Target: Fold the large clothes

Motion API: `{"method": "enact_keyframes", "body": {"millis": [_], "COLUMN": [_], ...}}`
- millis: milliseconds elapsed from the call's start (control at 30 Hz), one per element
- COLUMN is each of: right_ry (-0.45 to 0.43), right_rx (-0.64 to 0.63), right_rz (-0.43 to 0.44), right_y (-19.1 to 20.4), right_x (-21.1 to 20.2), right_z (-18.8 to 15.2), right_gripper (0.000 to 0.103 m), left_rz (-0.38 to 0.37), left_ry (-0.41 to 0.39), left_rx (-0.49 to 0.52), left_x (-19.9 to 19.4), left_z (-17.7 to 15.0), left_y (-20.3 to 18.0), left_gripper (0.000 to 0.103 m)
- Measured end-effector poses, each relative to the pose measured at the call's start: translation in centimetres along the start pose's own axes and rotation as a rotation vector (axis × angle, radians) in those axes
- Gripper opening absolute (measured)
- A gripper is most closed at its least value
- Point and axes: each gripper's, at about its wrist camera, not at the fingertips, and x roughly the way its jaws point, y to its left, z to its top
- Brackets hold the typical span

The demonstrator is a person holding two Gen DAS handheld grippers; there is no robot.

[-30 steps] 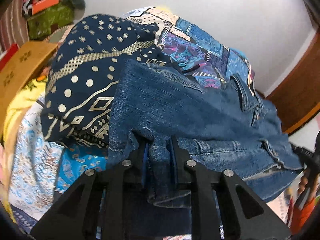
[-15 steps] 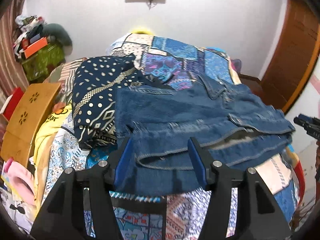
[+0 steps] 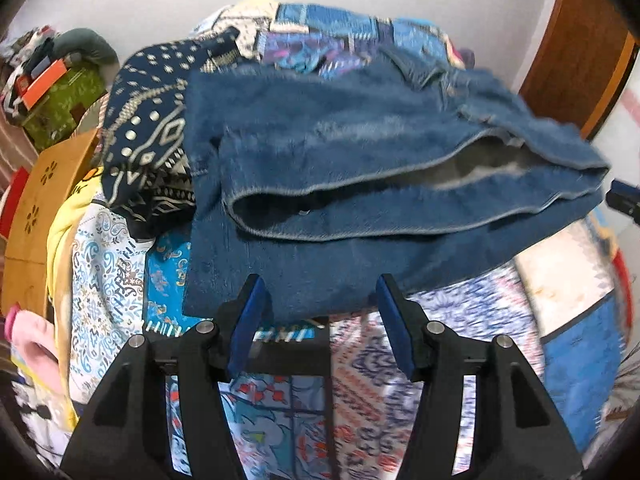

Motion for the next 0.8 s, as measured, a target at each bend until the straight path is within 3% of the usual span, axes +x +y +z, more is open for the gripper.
{"method": "enact_keyframes", "body": {"millis": [67,167,267,433,600,700,800], "right_ry": [0.035,0.071,0.072,0.040,0.034,0.022,-0.021], "right_rx": [-0.012,-0.021,-0.053,-0.122,-0.103,-0.026,0.027], "right_rz": [-0.011,-0.013,-0.040,-0.056,-0.055,-0.044,-0.134], "right_y": [0.2,0.5,0.9,1.5,0.7,-0.8,-2.3], "right_x": [1.4,3.1,4.2,4.8,7.2,8.7,9.5], "right_z": [0.0,0.1,0.3,2.0,4.6,7.1,9.7], "right_gripper": [0.052,0.052,0.055,0.061,0.064,0.064,0.064], "left_rz": [0.043,0.027,0.029,0.094,0.121,0.112,0.085], "left_ry": [0.028,0.039,0.012,-0.067,-0.061,-0.100,-0.147], "left_rx": [0.018,-0.013,-0.013,0.062,0.090,0.070,0.039], "left_x": [1.7,3.2,3.4,2.7,5.1,5.1,4.6], "left_z": [-0.1,0.0,0.4,2.0,5.6,8.3,11.2], "left_y": [0.2,1.0,1.0,-0.3,-0.5,-0.2,0.2], "left_gripper": [0.057,0.057,0.057,0.057,0.059,0.059,0.060]}}
